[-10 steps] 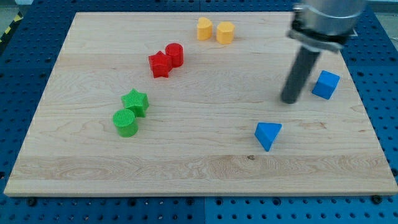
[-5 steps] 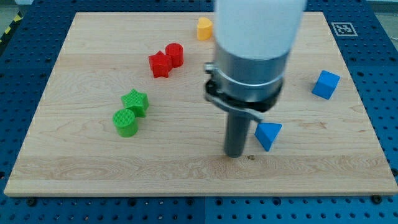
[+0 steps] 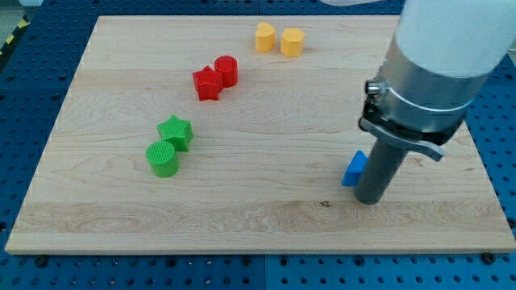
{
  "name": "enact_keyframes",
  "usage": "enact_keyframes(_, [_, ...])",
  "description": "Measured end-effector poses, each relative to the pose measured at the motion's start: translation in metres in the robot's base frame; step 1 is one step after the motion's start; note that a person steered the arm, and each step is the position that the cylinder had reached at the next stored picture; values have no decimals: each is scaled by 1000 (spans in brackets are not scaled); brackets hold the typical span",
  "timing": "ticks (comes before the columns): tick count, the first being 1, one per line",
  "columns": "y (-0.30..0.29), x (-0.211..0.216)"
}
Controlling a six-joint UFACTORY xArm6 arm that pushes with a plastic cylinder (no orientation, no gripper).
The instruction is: Push the blue triangle left to the blue cube
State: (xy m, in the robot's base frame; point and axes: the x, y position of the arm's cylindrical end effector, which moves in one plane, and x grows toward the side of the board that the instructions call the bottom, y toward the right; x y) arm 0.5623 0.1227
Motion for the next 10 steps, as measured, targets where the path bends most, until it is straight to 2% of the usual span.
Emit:
enact_keyframes(5, [-9,-24])
enact_keyframes(9, [59,-109])
enact_keyframes(10, [64,-112])
